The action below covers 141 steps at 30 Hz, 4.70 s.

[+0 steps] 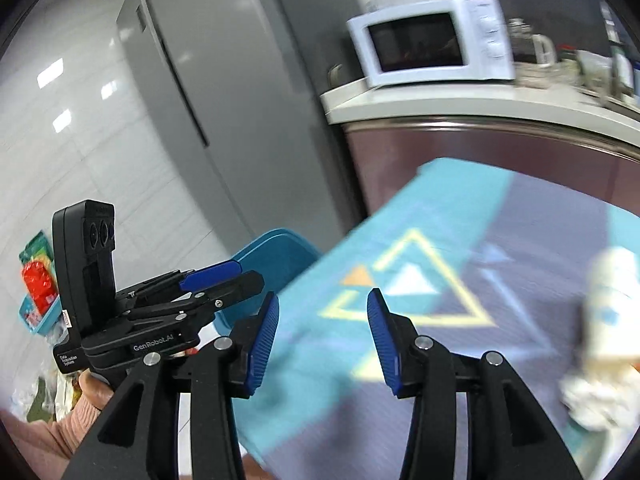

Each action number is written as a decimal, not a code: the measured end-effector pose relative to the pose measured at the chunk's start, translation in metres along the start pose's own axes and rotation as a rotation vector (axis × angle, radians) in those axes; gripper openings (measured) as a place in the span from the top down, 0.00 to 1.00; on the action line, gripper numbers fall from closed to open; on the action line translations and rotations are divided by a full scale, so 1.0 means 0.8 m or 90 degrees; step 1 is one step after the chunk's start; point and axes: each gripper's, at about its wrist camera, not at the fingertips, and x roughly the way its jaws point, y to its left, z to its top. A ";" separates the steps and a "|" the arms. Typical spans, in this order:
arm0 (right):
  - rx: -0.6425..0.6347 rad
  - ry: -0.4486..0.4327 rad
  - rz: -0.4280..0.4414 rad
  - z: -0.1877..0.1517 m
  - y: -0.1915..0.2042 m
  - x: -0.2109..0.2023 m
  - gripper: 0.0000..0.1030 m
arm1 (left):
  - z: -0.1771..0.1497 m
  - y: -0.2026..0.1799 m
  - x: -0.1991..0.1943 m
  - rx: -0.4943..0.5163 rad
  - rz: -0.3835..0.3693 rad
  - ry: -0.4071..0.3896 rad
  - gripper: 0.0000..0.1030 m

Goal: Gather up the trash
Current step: 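Move both open tools back over the table, then grasp a gold wrapper with the left tool while the right tool grasps another, then carry both gold wrappers over to the blue bin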

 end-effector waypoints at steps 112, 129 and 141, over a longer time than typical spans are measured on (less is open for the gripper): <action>0.127 -0.085 0.055 -0.004 -0.079 -0.068 0.89 | -0.006 -0.039 -0.109 0.021 -0.167 0.015 0.99; 0.054 -0.017 0.120 0.036 -0.009 0.018 0.89 | -0.016 0.052 -0.153 -0.063 -0.055 -0.029 0.99; 0.022 0.036 0.142 0.054 0.030 0.084 0.89 | -0.021 0.125 -0.161 -0.117 0.014 -0.038 0.99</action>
